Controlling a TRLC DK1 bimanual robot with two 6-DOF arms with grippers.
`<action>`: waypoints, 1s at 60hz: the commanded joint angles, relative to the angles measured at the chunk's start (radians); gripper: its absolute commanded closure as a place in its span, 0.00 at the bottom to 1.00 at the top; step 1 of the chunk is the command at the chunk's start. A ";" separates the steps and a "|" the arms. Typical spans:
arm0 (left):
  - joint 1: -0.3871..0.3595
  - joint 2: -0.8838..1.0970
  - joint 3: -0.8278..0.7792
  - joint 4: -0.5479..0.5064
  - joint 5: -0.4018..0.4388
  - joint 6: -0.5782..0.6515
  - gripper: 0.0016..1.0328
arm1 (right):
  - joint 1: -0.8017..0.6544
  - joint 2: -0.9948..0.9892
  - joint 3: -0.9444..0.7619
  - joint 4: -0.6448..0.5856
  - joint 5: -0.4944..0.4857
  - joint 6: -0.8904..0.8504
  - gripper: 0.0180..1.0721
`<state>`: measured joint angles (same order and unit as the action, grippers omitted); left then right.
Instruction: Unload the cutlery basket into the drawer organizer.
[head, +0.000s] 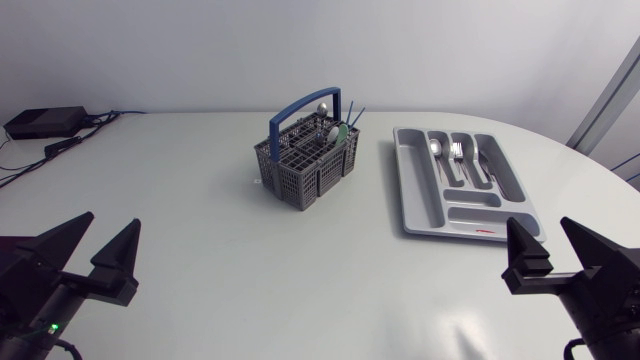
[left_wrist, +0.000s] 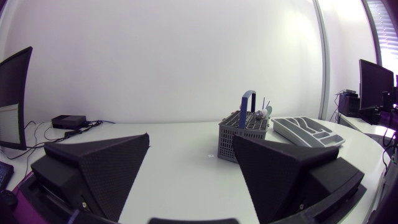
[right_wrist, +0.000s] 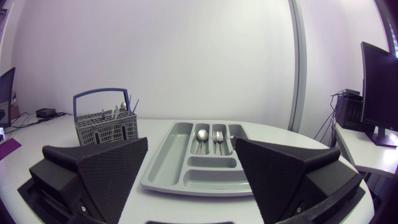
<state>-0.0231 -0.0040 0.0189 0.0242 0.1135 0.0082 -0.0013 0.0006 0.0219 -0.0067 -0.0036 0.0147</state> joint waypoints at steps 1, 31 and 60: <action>-0.005 -0.007 -0.022 0.002 -0.005 -0.007 0.04 | 0.006 -0.005 -0.022 -0.001 -0.004 -0.004 0.04; 0.002 -0.010 -0.022 0.005 -0.008 -0.005 0.04 | 0.014 -0.007 -0.022 -0.001 -0.004 -0.004 0.04; 0.009 0.230 0.239 0.023 -0.020 -0.105 0.06 | 0.078 0.032 0.073 0.002 0.002 -0.002 0.04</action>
<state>-0.0025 0.1341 0.1810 0.0288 0.0956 -0.0719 0.0643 0.0055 0.0402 -0.0040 -0.0032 0.0147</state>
